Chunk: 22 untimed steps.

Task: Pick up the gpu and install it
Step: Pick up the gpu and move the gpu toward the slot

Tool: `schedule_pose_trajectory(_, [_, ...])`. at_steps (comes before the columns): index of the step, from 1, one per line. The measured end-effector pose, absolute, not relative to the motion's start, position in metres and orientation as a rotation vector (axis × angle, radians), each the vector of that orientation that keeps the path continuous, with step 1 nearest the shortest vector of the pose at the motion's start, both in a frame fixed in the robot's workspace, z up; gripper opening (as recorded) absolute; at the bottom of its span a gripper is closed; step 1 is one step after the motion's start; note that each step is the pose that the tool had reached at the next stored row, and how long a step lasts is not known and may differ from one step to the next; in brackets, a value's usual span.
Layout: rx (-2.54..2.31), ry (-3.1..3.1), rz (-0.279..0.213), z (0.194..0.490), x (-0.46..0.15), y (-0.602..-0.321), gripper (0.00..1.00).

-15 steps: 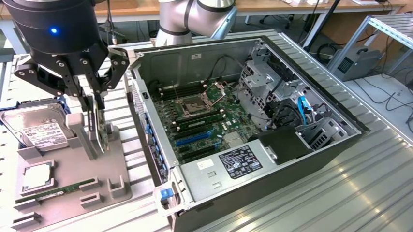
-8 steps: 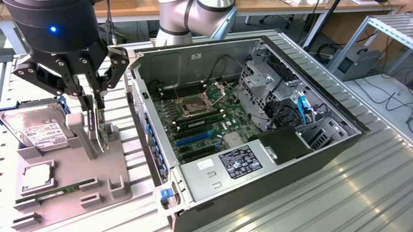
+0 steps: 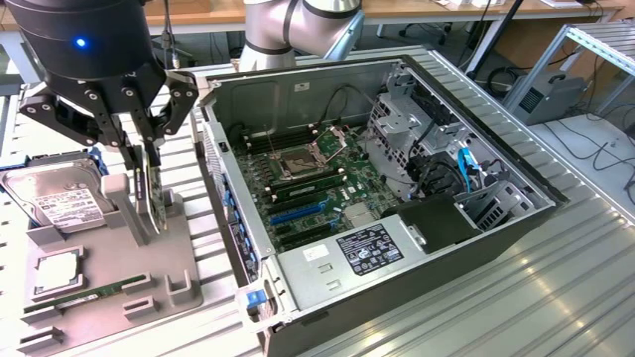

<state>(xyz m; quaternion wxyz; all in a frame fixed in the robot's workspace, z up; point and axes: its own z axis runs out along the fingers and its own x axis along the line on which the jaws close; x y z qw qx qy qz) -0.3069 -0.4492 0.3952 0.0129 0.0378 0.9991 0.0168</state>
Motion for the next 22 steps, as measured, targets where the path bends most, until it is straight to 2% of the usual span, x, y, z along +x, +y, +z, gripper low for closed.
schedule_pose_trajectory(22, [0.118,3.113,0.052,0.4005,-0.3069,-0.4492,0.27])
